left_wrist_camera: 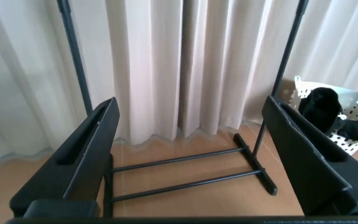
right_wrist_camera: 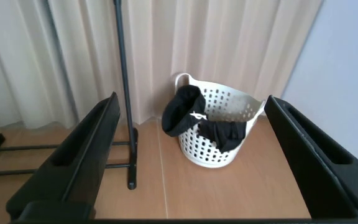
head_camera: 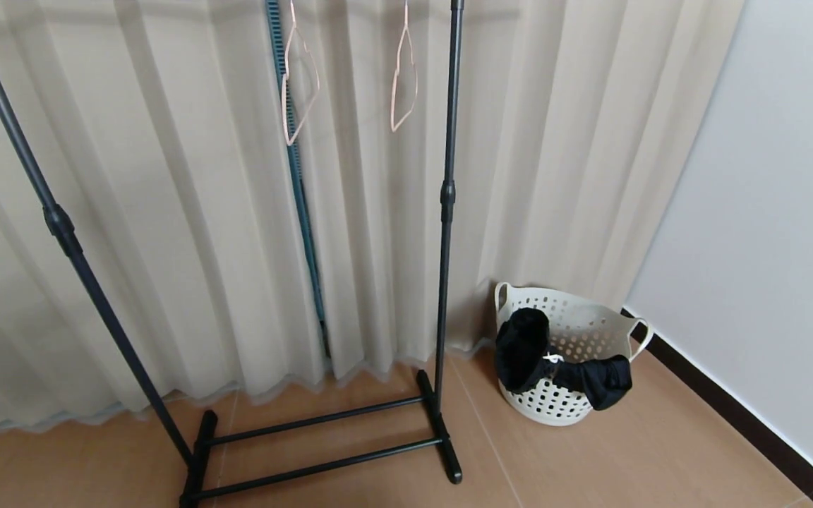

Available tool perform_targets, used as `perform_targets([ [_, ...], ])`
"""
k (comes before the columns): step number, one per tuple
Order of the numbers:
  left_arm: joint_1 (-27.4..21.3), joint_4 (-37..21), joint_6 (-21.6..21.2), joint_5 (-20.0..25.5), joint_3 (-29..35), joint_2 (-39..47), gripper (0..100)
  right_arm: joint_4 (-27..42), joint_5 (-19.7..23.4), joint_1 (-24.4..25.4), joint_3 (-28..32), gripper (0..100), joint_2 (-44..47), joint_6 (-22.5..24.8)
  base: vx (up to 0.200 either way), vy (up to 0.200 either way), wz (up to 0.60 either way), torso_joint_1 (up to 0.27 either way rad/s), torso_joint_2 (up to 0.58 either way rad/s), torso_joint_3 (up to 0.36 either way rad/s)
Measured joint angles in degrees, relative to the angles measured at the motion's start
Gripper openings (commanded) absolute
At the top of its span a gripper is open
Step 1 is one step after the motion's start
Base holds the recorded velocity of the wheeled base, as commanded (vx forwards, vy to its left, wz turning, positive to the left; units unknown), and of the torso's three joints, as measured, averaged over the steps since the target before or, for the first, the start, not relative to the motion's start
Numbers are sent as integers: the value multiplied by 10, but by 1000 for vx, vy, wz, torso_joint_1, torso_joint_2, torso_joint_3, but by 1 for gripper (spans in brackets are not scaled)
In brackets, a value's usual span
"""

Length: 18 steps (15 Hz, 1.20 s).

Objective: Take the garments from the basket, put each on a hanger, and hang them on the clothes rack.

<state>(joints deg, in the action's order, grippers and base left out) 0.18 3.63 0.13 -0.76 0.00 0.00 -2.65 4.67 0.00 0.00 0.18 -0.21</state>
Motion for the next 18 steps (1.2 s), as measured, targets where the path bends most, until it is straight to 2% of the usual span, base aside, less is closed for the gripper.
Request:
perform_targets([
  [7,0,0,0,0,0,0,100,0,0,0,0,100,0,0,0,-200,0,4,3,2],
  [9,0,1,1,0,0,0,100,0,0,0,0,100,0,0,200,-200,0,2,2,5],
  [18,0,0,2,0,0,0,100,0,0,0,0,100,0,0,200,0,0,0,2,4],
])
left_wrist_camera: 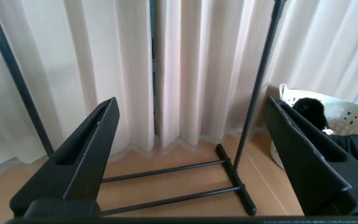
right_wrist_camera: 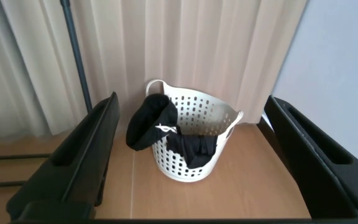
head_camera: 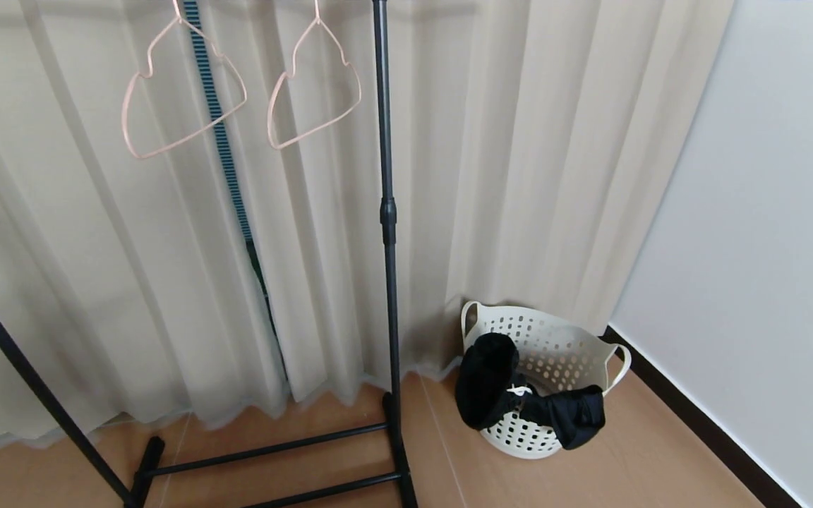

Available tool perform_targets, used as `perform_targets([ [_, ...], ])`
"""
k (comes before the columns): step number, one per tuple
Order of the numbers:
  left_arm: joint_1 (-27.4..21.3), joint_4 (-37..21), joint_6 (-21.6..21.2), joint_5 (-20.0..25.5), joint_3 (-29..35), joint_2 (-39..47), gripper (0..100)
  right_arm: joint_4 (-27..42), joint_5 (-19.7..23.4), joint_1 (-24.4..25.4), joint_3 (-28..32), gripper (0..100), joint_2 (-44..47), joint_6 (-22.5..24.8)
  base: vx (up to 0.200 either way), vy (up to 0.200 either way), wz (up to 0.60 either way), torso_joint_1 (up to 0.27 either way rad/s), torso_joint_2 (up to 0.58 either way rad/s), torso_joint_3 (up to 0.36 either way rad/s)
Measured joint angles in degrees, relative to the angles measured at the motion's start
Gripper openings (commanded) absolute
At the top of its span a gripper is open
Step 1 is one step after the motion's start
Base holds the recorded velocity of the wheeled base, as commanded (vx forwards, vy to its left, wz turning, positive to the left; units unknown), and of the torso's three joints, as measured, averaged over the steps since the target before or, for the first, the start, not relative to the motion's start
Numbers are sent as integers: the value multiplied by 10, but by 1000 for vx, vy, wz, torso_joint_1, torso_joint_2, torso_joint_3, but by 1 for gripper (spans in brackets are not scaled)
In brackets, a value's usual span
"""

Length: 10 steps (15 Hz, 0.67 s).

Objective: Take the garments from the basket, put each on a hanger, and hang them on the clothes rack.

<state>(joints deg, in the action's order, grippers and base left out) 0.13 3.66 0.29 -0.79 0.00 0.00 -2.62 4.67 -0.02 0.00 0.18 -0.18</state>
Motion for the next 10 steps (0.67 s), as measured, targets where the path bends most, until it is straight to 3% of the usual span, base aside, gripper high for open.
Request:
perform_targets([
  [7,0,0,2,-2,0,0,100,0,0,0,0,100,0,-1,0,0,0,0,0,0],
  [10,0,0,3,-3,0,0,100,0,0,0,0,100,0,-1,0,0,0,2,4,-126],
])
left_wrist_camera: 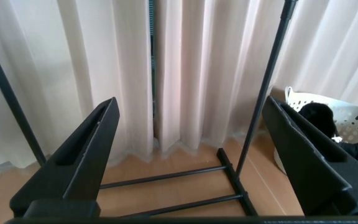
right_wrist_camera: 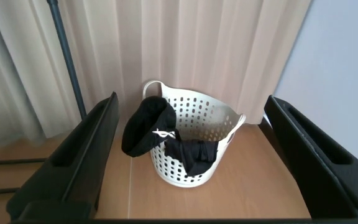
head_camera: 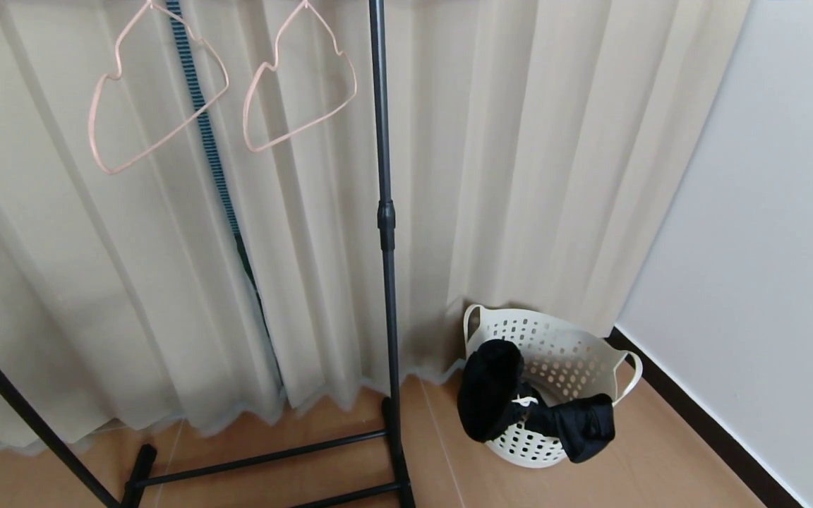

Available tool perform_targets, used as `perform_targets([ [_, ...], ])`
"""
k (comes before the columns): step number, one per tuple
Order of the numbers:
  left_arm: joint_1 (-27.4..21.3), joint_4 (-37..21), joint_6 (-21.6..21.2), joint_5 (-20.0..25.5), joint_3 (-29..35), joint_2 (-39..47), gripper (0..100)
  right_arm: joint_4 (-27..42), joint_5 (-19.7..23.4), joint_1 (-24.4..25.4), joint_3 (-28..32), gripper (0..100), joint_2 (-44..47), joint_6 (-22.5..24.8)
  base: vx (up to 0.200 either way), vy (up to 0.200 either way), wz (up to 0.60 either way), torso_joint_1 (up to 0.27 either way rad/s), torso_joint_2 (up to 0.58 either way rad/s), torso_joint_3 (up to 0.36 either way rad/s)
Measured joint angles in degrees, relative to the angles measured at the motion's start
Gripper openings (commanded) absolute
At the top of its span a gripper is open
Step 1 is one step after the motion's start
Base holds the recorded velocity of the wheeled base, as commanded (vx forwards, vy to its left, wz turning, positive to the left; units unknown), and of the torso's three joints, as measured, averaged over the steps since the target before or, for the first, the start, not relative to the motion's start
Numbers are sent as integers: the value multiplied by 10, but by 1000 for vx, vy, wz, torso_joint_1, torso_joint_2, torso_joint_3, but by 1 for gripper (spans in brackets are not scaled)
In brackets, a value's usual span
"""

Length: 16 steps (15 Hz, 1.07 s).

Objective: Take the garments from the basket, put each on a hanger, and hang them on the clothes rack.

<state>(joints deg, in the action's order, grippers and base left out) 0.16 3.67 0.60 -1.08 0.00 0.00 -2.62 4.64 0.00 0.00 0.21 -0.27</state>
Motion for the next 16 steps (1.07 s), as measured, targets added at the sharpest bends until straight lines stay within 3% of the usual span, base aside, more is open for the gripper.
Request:
perform_targets([
  [16,0,0,1,0,0,0,100,0,1,0,0,100,0,0,0,0,0,3,2,-194],
])
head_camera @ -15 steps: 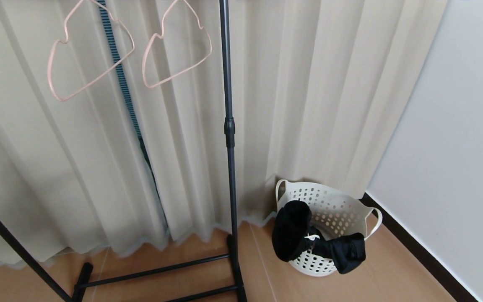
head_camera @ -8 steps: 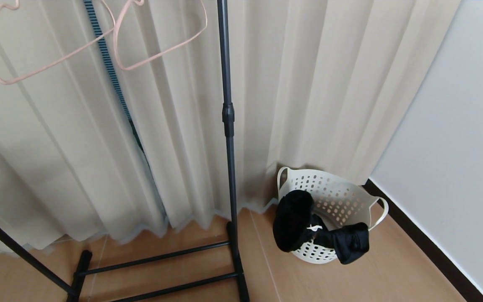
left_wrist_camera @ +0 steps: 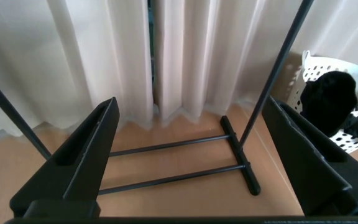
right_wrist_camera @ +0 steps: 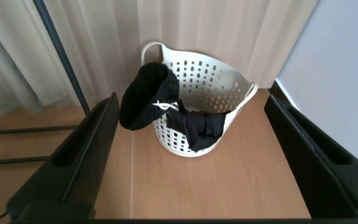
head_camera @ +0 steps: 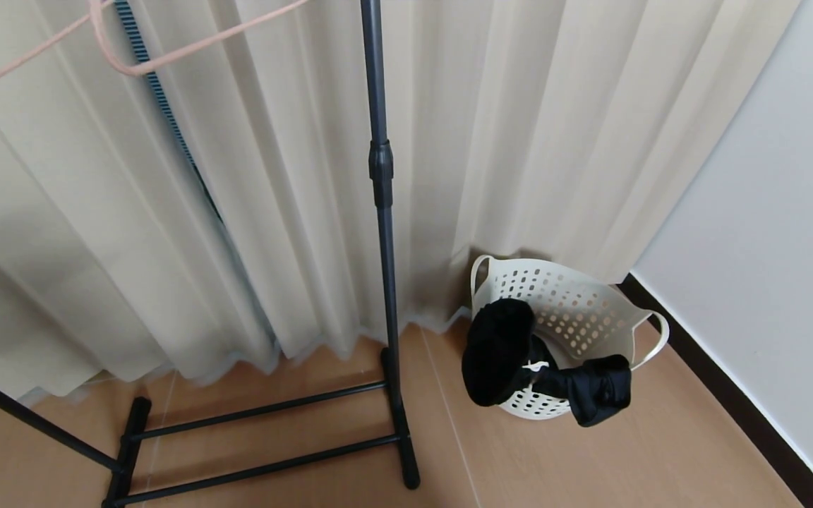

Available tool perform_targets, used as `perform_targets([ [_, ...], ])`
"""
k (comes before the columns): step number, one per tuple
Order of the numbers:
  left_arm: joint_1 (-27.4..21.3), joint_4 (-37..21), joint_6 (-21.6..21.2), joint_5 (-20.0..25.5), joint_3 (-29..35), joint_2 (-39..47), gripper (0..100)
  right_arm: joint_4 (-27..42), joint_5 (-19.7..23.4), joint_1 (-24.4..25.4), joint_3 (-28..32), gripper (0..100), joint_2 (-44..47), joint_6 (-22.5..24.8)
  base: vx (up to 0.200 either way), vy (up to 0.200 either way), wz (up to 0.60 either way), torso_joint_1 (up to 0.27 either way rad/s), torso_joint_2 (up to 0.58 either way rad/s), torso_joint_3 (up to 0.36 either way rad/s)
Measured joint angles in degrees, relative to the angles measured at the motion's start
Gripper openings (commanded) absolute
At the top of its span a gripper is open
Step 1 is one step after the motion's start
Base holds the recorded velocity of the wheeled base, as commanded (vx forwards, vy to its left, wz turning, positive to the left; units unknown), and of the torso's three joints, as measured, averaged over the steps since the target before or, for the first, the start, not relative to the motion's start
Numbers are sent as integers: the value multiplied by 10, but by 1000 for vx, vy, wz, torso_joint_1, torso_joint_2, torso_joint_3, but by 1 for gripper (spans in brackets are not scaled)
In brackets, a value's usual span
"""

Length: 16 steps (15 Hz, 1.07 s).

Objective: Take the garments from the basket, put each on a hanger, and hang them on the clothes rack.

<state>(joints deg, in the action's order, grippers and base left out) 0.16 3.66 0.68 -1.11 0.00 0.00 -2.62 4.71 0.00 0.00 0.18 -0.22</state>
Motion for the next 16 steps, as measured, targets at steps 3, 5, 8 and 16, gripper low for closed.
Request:
perform_targets([
  [3,0,0,0,0,0,0,100,0,0,0,0,100,0,0,0,0,0,6,4,-194],
  [5,0,0,0,0,0,0,100,0,0,0,0,100,0,0,0,0,0,2,-2,-203],
  [8,0,0,1,0,0,0,100,0,0,0,0,100,0,0,0,0,0,4,1,-190],
  [16,0,0,1,0,0,0,100,0,0,0,0,100,0,0,0,0,0,2,0,-198],
])
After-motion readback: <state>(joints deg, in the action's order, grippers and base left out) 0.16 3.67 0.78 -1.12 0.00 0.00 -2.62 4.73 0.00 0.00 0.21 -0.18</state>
